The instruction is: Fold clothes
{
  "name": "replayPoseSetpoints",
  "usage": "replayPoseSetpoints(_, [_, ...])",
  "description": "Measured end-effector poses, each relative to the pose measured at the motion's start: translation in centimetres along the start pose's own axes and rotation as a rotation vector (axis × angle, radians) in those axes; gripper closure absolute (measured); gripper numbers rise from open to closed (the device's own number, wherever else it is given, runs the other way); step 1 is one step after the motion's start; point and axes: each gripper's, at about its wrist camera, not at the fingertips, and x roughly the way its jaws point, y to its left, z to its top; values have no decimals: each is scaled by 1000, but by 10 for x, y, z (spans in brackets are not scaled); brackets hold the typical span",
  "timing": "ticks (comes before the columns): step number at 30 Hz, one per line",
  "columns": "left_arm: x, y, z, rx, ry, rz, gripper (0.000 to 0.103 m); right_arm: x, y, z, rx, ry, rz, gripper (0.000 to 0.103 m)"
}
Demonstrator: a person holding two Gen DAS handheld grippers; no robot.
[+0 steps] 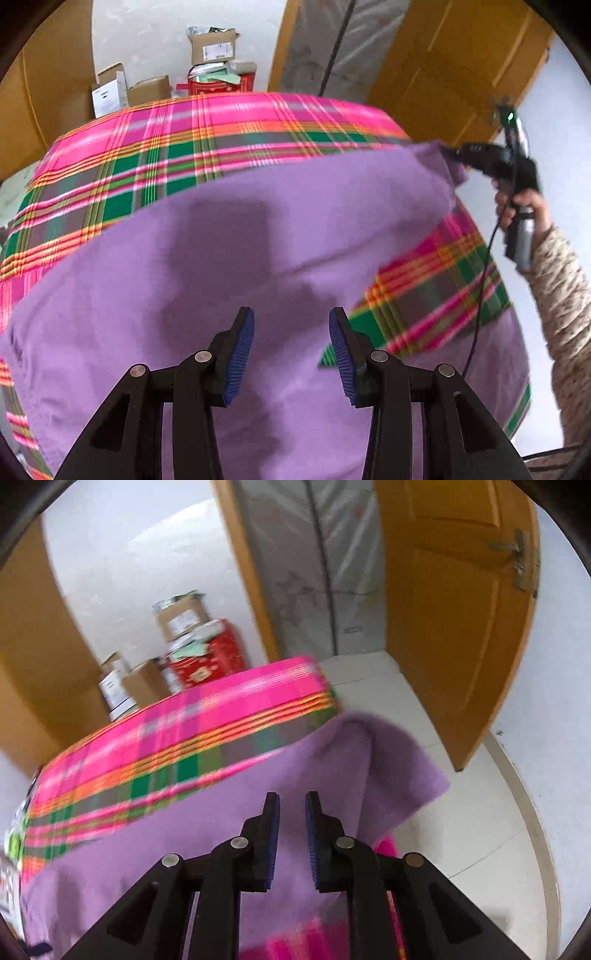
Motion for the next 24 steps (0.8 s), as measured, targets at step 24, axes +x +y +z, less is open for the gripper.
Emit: replayPoseSetpoints(24, [-31, 146, -11, -261, -90, 267, 59, -27, 206, -108, -631, 155, 425, 84])
